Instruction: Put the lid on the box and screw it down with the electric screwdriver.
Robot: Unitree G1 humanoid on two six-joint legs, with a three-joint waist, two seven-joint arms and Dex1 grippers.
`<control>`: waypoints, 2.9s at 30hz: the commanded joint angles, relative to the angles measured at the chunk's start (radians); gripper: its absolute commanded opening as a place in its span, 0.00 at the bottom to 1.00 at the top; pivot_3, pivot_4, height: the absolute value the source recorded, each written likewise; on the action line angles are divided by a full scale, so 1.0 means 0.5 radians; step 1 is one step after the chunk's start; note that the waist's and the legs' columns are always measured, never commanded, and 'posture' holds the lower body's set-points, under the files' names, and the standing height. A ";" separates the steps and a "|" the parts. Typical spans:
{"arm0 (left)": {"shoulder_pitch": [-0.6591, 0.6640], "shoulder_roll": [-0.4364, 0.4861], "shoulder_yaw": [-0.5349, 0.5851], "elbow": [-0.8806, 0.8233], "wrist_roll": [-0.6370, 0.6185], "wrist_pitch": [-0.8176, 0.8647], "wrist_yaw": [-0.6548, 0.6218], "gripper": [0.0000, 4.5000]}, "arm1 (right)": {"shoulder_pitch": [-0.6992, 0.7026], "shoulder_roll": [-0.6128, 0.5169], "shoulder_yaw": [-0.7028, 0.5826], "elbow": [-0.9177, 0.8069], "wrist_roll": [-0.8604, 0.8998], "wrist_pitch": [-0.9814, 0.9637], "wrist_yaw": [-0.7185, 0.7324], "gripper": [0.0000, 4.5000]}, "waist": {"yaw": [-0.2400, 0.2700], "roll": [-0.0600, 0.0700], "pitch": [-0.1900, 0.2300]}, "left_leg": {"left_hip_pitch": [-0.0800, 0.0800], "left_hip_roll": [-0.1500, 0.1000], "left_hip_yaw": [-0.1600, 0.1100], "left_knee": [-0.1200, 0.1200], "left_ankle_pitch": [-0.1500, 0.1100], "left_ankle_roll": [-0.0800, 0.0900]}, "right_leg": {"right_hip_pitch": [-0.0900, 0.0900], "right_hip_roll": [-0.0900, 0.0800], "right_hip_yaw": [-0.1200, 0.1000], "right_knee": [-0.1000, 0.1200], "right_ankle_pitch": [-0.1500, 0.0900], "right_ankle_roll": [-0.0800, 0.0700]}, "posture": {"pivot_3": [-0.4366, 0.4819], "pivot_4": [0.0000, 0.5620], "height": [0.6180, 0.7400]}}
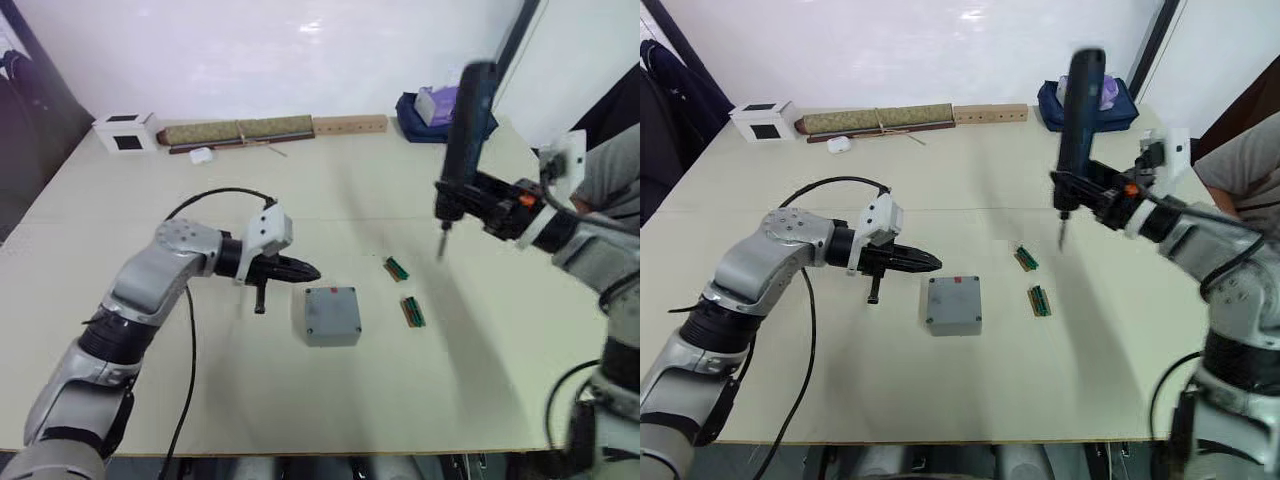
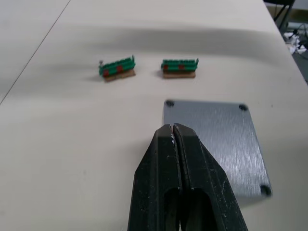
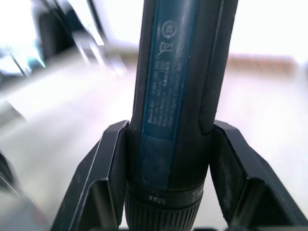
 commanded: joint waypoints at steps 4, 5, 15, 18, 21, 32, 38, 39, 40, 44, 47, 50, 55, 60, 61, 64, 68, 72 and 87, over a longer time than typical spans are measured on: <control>-0.011 -0.040 -0.095 -0.128 0.041 -0.012 -0.031 0.00 | 0.176 0.412 0.460 -0.357 -0.166 -0.323 -0.225 0.41 | 0.003 0.000 0.000 | 0.000 -0.006 0.002 0.003 0.000 0.000 | 0.002 -0.005 0.001 0.000 0.001 0.001 | 0.48 0.27 1.00; -0.005 -0.039 -0.104 -0.132 0.050 -0.020 -0.033 0.00 | 0.185 0.433 0.489 -0.359 -0.191 -0.352 -0.236 0.41 | 0.002 0.000 0.000 | 0.000 -0.006 0.002 0.003 0.000 0.000 | 0.002 -0.005 0.001 0.000 0.001 0.001 | 0.48 0.27 1.00; 0.085 -0.031 -0.285 -0.059 0.302 -0.211 -0.027 0.00 | 0.258 0.451 0.677 -0.324 -0.373 -0.567 -0.222 0.41 | -0.005 0.001 0.000 | 0.001 -0.006 0.001 0.002 0.000 0.000 | 0.001 0.001 0.000 0.001 0.001 0.001 | 0.48 0.27 1.00; 0.109 -0.055 -0.300 -0.028 0.310 -0.221 -0.038 0.00 | 0.284 0.456 0.699 -0.297 -0.442 -0.628 -0.238 0.41 | -0.004 0.001 0.000 | 0.002 -0.005 0.001 0.002 0.000 0.000 | 0.002 0.000 0.001 0.002 0.000 0.001 | 0.48 0.27 1.00; 0.111 -0.077 -0.298 -0.014 0.301 -0.219 -0.042 0.00 | 0.326 0.433 0.751 -0.255 -0.561 -0.718 -0.223 0.41 | -0.002 0.001 0.000 | 0.002 -0.005 0.001 0.002 0.000 0.000 | 0.003 0.000 0.000 0.001 0.000 0.001 | 0.48 0.27 1.00; 0.114 -0.062 -0.302 0.014 0.317 -0.255 -0.097 0.00 | 0.451 0.425 0.825 -0.179 -0.748 -0.932 -0.188 0.41 | -0.002 0.001 -0.001 | 0.006 -0.006 0.001 0.002 0.000 0.000 | 0.007 0.000 0.000 0.001 0.000 0.001 | 0.48 0.27 1.00; 0.125 -0.063 -0.304 0.015 0.320 -0.253 -0.098 0.00 | 0.583 0.369 0.861 -0.187 -0.802 -0.985 -0.140 0.41 | -0.001 0.000 -0.001 | 0.011 -0.006 0.001 0.002 0.000 0.000 | 0.012 0.000 0.000 0.000 0.000 0.001 | 0.48 0.27 1.00; 0.131 -0.063 -0.304 0.012 0.319 -0.250 -0.097 0.00 | 0.627 0.357 0.870 -0.194 -0.804 -0.986 -0.127 0.41 | 0.001 0.000 -0.003 | 0.012 -0.006 0.001 0.002 0.000 0.000 | 0.013 0.000 0.000 0.000 0.000 0.001 | 0.48 0.27 1.00; 0.147 -0.058 -0.313 0.012 0.329 -0.258 -0.096 0.00 | 0.714 0.333 0.893 -0.200 -0.822 -0.992 -0.108 0.41 | 0.002 -0.001 -0.004 | 0.012 -0.006 0.001 0.002 0.000 0.000 | 0.014 0.000 0.000 0.000 0.000 0.001 | 0.48 0.27 1.00; 0.175 -0.064 -0.325 0.025 0.341 -0.267 -0.091 0.00 | 0.835 0.279 1.001 -0.095 -0.967 -0.951 -0.161 0.41 | -0.002 -0.009 -0.024 | 0.035 -0.005 0.001 -0.005 -0.001 0.001 | 0.039 0.001 -0.001 -0.011 0.000 0.000 | 0.48 0.27 1.00; 0.168 -0.076 -0.325 0.045 0.351 -0.273 -0.100 0.00 | 0.816 0.283 1.045 -0.024 -1.007 -0.961 -0.159 0.41 | -0.009 -0.014 -0.033 | 0.065 -0.002 0.002 -0.011 -0.003 0.004 | 0.067 0.002 -0.001 -0.019 -0.006 -0.010 | 0.48 0.27 1.00; 0.162 -0.081 -0.330 0.078 0.367 -0.294 -0.102 0.00 | 0.795 0.305 1.062 0.025 -1.020 -0.960 -0.159 0.41 | -0.008 -0.020 -0.045 | 0.079 0.002 0.001 -0.013 -0.004 0.004 | 0.082 0.002 -0.001 -0.023 -0.014 -0.017 | 0.48 0.27 1.00; 0.172 -0.086 -0.333 0.091 0.378 -0.310 -0.099 0.00 | 0.776 0.312 1.076 0.050 -1.021 -0.950 -0.156 0.41 | -0.001 -0.025 -0.062 | 0.079 0.002 0.000 -0.015 -0.004 0.005 | 0.081 0.000 -0.001 -0.023 -0.015 -0.017 | 0.48 0.27 1.00; 0.195 -0.091 -0.334 0.060 0.376 -0.292 -0.086 0.00 | 0.789 0.310 1.082 0.042 -1.015 -0.949 -0.157 0.41 | -0.001 -0.023 -0.069 | 0.078 0.003 -0.001 -0.016 -0.004 0.005 | 0.081 -0.001 -0.001 -0.025 -0.015 -0.017 | 0.48 0.27 1.00; 0.197 -0.092 -0.334 0.057 0.377 -0.290 -0.085 0.00 | 0.793 0.308 1.081 0.038 -1.012 -0.948 -0.156 0.41 | -0.001 -0.022 -0.070 | 0.078 0.003 -0.001 -0.017 -0.004 0.005 | 0.081 -0.001 -0.001 -0.025 -0.015 -0.017 | 0.48 0.27 1.00; 0.199 -0.094 -0.335 0.052 0.377 -0.284 -0.082 0.00 | 0.800 0.305 1.082 0.037 -1.010 -0.948 -0.152 0.41 | 0.000 -0.022 -0.070 | 0.079 0.003 -0.001 -0.018 -0.004 0.005 | 0.081 -0.002 -0.001 -0.026 -0.015 -0.017 | 0.48 0.27 1.00; 0.199 -0.094 -0.336 0.050 0.377 -0.281 -0.080 0.00 | 0.797 0.308 1.084 0.040 -1.012 -0.950 -0.152 0.41 | 0.001 -0.023 -0.070 | 0.079 0.002 -0.001 -0.020 -0.004 0.005 | 0.081 -0.004 -0.002 -0.027 -0.015 -0.017 | 0.48 0.27 1.00; 0.196 -0.098 -0.339 0.059 0.379 -0.285 -0.083 0.00 | 0.790 0.318 1.095 0.043 -1.018 -0.956 -0.158 0.41 | 0.001 -0.023 -0.071 | 0.079 0.002 -0.001 -0.026 -0.004 0.005 | 0.081 -0.005 -0.002 -0.031 -0.015 -0.018 | 0.48 0.27 1.00; 0.195 -0.113 -0.332 0.098 0.390 -0.315 -0.089 0.00 | 0.764 0.338 1.032 -0.026 -0.958 -1.016 -0.130 0.41 | 0.002 -0.023 -0.073 | 0.075 0.003 -0.005 -0.038 -0.004 0.005 | 0.082 -0.013 -0.004 -0.051 -0.015 -0.018 | 0.48 0.27 1.00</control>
